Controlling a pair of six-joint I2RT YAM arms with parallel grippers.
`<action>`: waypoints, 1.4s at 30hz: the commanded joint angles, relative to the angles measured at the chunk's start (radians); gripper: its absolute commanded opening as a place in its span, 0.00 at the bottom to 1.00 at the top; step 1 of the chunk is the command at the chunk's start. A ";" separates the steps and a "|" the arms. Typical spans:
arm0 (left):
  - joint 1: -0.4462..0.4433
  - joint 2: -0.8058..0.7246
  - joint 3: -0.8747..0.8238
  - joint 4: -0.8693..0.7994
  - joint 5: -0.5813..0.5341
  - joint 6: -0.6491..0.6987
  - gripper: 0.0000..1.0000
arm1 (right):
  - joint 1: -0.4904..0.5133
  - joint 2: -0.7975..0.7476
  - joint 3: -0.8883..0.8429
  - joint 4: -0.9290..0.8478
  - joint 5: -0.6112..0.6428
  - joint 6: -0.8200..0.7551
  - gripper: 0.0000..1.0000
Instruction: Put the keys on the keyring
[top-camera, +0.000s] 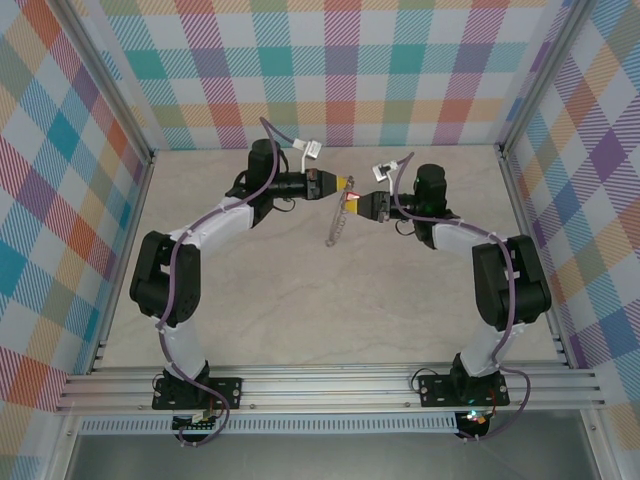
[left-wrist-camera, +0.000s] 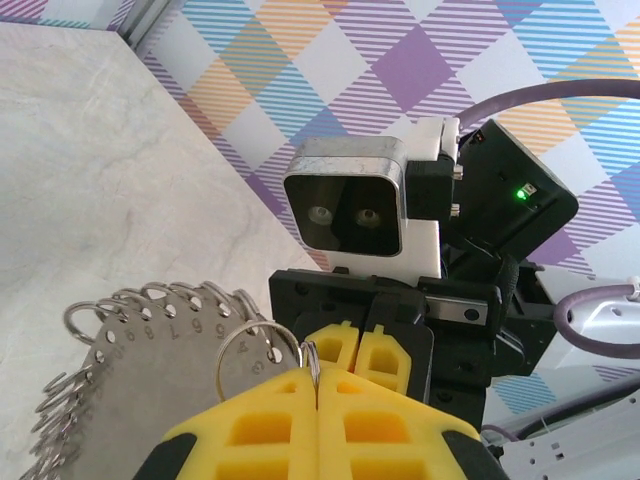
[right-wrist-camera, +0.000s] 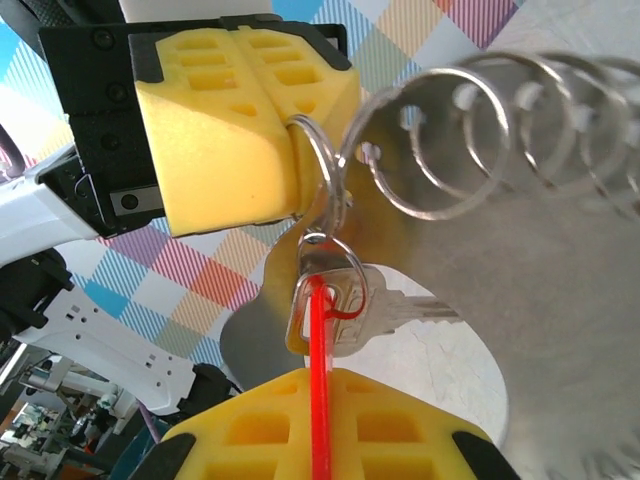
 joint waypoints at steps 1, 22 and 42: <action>-0.001 -0.056 -0.011 0.091 -0.010 -0.017 0.00 | 0.026 0.036 -0.007 0.162 -0.016 0.096 0.00; -0.006 -0.118 -0.039 0.104 0.014 0.064 0.00 | -0.051 -0.404 -0.127 -0.454 0.343 -0.155 0.38; -0.022 -0.126 -0.015 0.038 0.057 0.148 0.00 | -0.033 -0.274 -0.023 -0.193 0.302 0.003 0.49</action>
